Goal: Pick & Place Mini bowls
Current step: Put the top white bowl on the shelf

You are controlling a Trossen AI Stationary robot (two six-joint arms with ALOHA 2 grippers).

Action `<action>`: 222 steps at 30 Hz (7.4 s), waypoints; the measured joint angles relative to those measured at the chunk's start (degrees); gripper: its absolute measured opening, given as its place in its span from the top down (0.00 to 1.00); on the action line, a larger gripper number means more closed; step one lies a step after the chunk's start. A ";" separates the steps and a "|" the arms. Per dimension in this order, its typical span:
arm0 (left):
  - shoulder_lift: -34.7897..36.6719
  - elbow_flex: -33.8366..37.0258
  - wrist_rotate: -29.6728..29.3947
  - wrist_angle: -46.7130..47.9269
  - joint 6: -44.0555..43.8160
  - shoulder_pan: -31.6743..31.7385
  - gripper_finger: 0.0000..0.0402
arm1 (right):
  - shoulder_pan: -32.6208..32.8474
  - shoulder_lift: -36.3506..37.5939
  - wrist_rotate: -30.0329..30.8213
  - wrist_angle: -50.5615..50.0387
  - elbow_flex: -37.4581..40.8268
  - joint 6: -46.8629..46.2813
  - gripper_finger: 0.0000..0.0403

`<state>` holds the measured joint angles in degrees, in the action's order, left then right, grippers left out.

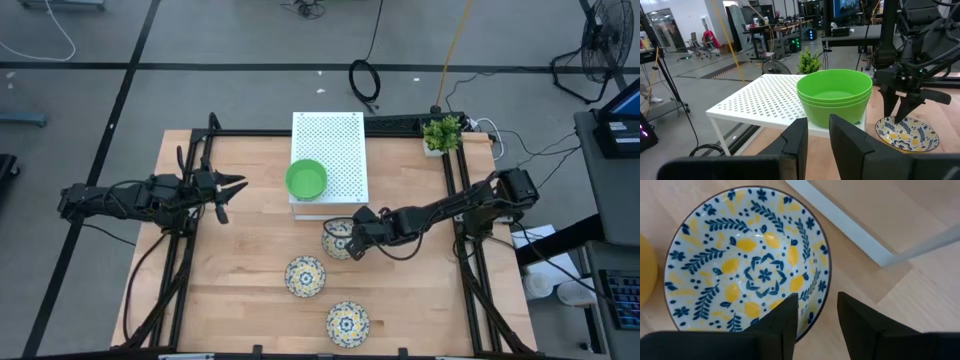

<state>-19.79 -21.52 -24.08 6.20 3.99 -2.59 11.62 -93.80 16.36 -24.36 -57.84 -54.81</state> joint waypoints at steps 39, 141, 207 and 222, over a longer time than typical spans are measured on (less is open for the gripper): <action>-0.02 0.00 -0.02 0.01 0.24 -0.02 0.79 | -0.20 2.97 0.00 6.38 0.03 14.12 1.00; -0.07 0.00 -0.02 0.08 0.26 -0.02 0.79 | -39.19 13.11 -27.34 -24.40 -25.68 22.19 1.00; -0.05 0.00 0.00 1.18 0.24 0.00 0.79 | -36.61 13.54 -25.77 -21.27 -20.61 21.42 1.00; -0.07 0.00 0.00 1.25 0.04 -0.02 0.79 | -36.61 13.64 -25.53 -21.04 -20.59 20.79 0.99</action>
<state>-19.86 -21.52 -24.08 7.44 4.03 -2.61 -24.99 -80.16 -9.17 -45.40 -78.43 -34.02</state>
